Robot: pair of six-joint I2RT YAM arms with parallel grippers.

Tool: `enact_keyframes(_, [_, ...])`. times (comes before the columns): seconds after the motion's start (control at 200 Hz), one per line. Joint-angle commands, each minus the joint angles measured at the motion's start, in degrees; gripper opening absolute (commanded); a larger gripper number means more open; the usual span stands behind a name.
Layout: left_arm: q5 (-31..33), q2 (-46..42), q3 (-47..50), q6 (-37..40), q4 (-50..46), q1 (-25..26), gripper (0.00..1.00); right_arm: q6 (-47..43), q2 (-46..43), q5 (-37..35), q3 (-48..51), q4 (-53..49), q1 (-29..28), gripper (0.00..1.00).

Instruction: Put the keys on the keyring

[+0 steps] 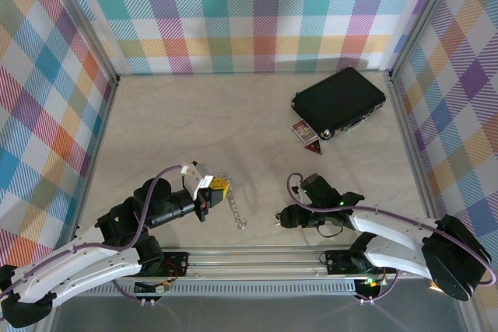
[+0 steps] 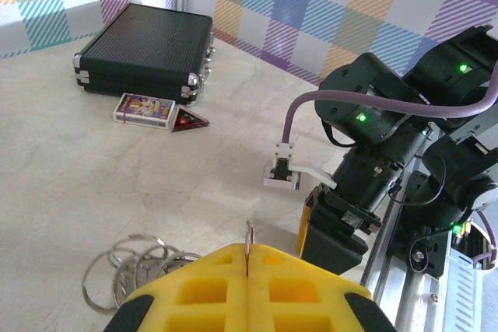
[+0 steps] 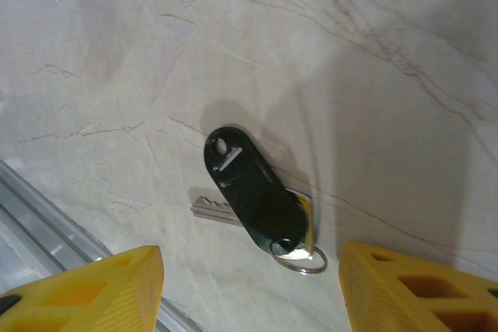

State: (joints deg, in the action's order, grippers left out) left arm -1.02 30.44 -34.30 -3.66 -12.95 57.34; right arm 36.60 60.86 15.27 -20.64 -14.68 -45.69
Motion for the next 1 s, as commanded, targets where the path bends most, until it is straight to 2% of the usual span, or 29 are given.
enact_keyframes(0.0, [-0.7, -0.3, -0.3, -0.6, 4.1, 0.2, 0.0, -1.5, 1.4, 3.7, -0.2, 2.1, 0.1, 0.59])
enact_keyframes(0.565, [-1.3, 0.1, 0.5, -0.8, 4.7, -0.9, 0.0, -4.0, 2.3, 2.9, -4.7, -4.3, -0.5, 0.44])
enact_keyframes(0.855, [-1.9, -0.3, 1.0, -1.0, 5.2, -1.4, 0.0, -6.4, 1.4, -8.6, -11.1, -18.0, -4.6, 0.46])
enact_keyframes(0.995, [-2.3, -0.7, 0.7, -0.9, 5.0, -1.6, 0.0, -4.3, 1.8, -13.9, -10.6, -19.3, -7.8, 0.53])
